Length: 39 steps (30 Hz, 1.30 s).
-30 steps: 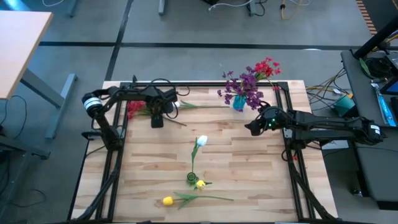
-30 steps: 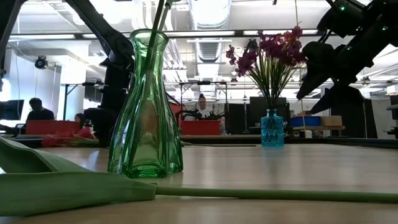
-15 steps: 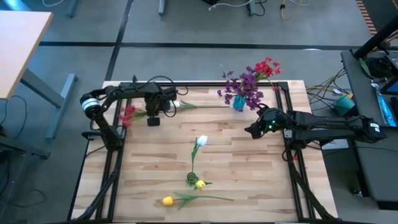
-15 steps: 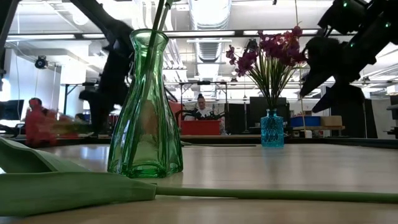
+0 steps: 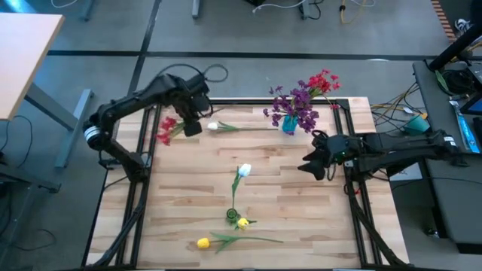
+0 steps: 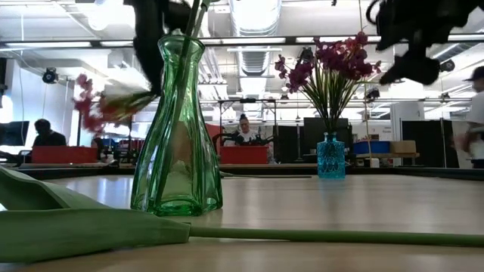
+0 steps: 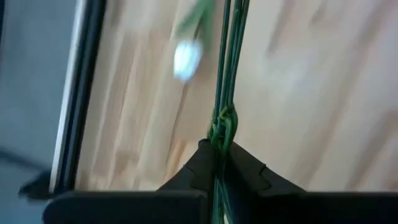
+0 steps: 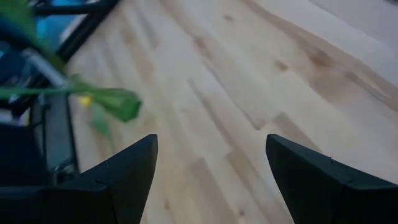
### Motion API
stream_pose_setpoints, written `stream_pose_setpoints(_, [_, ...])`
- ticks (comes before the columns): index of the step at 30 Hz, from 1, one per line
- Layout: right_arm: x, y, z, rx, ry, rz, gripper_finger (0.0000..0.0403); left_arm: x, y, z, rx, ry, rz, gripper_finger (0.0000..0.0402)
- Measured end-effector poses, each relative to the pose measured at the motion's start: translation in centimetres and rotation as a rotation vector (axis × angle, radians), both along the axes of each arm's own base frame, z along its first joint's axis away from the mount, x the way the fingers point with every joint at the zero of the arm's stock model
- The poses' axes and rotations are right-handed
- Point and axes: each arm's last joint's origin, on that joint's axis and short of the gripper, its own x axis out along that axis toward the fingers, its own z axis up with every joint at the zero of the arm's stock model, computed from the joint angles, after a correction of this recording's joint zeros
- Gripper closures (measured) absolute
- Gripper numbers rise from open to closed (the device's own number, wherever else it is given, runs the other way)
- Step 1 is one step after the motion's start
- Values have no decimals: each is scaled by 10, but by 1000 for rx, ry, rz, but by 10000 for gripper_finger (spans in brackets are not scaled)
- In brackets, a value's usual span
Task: Sort flowers into vase by color
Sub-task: Put the red flowers into the blue vase
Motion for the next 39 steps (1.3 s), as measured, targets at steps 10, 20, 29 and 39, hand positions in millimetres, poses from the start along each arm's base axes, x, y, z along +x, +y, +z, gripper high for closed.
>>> stream_pose_setpoints(10, [14, 20, 64, -459, -339, 361, 115, -4, -12, 92, -136, -454, 162, 394])
stream_pose_setpoints(20, [74, 26, 122, -1507, -270, 456, 149, 14, -22, 142, -483, -773, 30, 394])
stream_pose_setpoints(29, [139, 29, 144, -1956, 78, 589, 185, 59, -39, 130, -585, -773, -17, 394])
stream_pose_setpoints(39, [173, 21, 153, -2112, 206, 677, 205, 86, -59, 114, -626, -721, -88, 394])
